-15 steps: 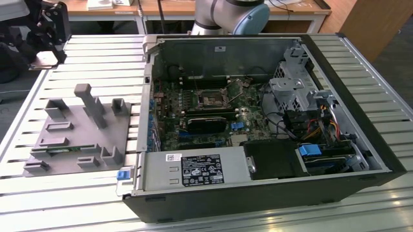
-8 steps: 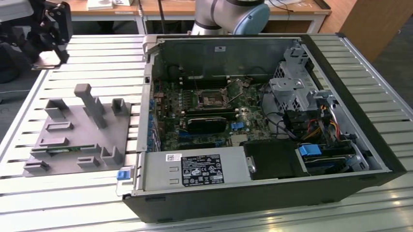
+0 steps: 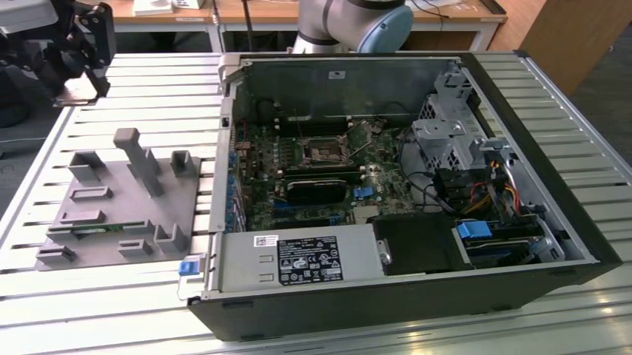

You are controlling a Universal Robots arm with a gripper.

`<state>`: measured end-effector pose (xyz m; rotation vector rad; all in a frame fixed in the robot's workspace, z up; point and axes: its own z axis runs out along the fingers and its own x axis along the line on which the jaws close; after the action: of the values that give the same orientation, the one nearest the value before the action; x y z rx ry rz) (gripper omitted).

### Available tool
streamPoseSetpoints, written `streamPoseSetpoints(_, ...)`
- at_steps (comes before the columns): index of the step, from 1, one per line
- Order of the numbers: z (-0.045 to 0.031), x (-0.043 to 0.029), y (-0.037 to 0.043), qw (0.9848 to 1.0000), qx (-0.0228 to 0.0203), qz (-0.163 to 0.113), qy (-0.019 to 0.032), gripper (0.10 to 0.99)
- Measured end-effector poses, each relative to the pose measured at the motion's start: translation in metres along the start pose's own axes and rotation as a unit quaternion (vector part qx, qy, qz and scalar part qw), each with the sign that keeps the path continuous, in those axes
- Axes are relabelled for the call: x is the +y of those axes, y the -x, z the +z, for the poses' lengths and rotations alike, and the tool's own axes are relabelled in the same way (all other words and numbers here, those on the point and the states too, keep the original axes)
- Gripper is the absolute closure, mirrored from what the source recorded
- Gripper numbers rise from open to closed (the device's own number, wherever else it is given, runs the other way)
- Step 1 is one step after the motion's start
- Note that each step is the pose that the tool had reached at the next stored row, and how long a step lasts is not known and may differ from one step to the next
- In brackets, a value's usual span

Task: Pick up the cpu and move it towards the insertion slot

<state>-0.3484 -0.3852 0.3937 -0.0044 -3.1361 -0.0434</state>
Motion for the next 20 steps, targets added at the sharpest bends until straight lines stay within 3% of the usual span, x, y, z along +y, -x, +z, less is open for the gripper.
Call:
streamPoseSetpoints(18, 0.0000, 0.0000, 0.0125, 1.0000, 0.0000, 0.000, 0.0000, 0.545)
streamPoseSetpoints(20, -0.0001, 0.0001, 0.0169, 1.0000, 0.0000, 0.000, 0.0000, 0.545)
